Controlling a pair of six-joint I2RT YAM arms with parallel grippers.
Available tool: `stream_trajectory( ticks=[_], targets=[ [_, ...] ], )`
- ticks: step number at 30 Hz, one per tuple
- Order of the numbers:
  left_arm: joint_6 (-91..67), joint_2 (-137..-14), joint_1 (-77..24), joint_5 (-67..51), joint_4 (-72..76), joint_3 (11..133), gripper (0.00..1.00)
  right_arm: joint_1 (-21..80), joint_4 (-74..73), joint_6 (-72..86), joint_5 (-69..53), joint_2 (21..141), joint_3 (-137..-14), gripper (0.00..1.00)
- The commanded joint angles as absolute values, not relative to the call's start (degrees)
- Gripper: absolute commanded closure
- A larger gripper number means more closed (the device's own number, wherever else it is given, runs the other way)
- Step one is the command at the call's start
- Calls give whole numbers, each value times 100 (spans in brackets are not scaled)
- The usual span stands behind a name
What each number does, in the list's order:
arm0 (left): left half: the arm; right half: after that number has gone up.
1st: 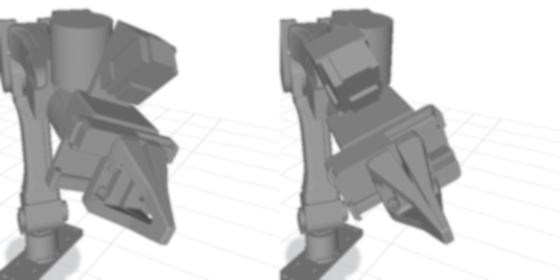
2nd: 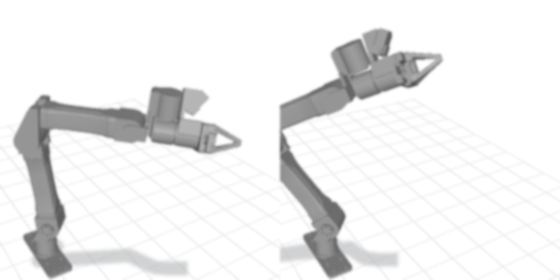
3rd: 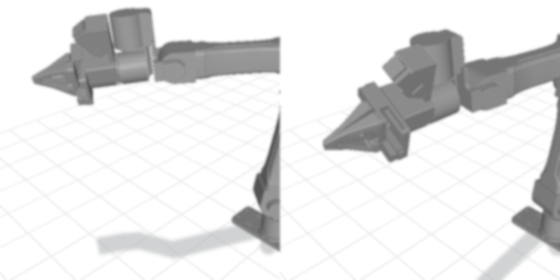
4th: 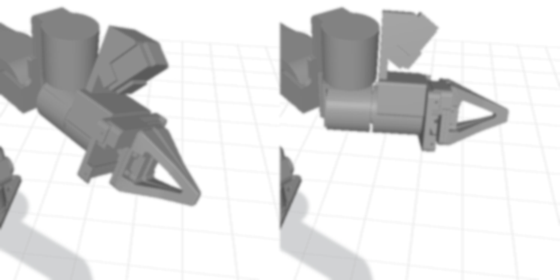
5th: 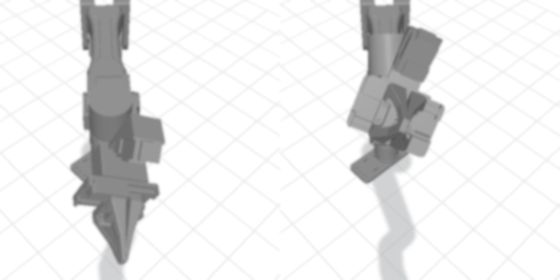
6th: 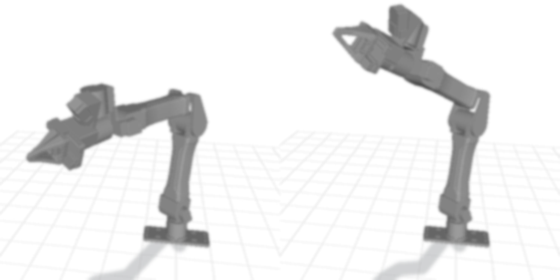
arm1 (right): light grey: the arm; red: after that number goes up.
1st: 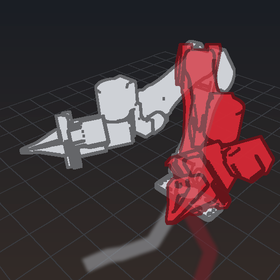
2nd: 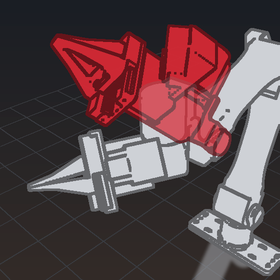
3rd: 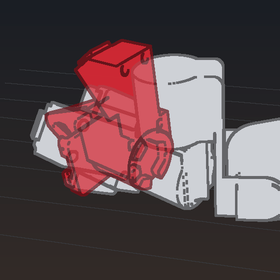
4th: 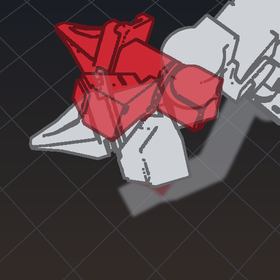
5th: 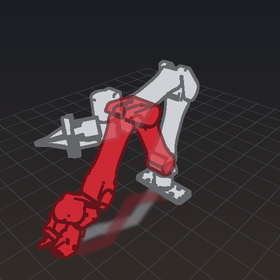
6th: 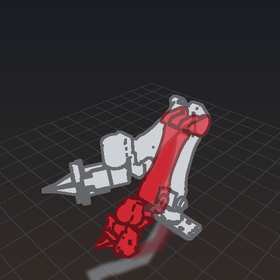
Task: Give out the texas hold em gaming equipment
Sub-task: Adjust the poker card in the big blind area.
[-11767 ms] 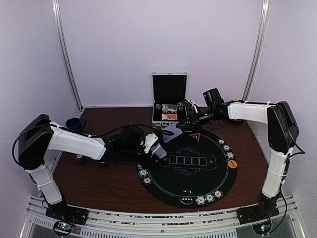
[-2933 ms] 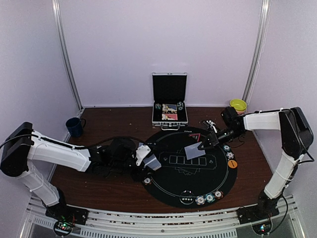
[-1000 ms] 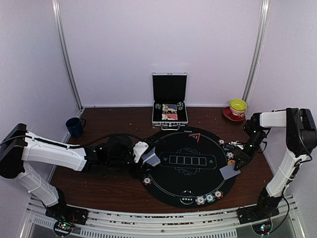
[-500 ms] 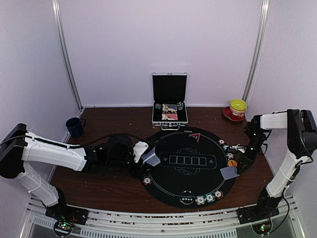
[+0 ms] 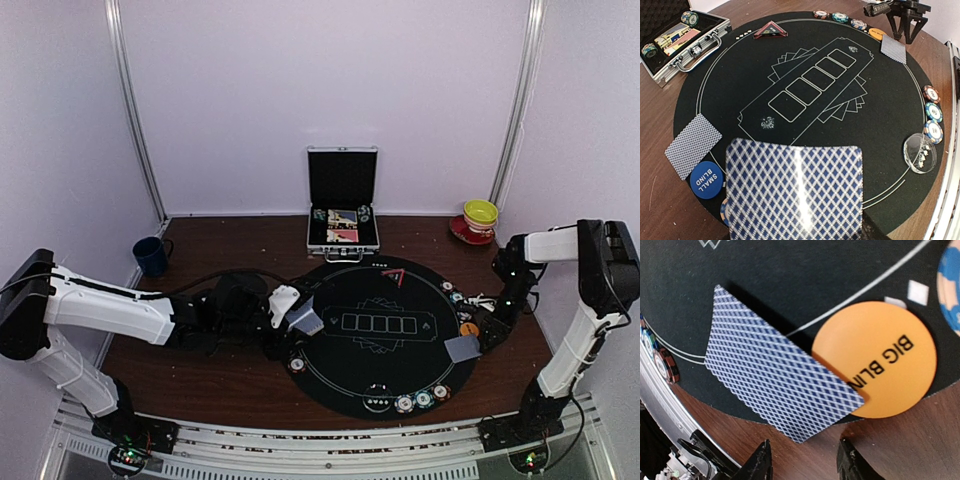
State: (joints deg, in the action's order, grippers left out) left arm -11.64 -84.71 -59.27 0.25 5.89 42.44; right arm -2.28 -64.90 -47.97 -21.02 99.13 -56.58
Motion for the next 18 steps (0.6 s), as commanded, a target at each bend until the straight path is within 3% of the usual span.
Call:
stream_trajectory(
  ticks=[1, 18],
  targets=[
    [-1151, -8458, -5959, 88, 773, 4333, 47, -183, -6806, -5272, -2229, 9965, -5483, 55],
    [-1144, -8437, -5961, 106, 758, 4324, 47, 244, -6872, -5446, -2364, 9880, -5335, 58]
  ],
)
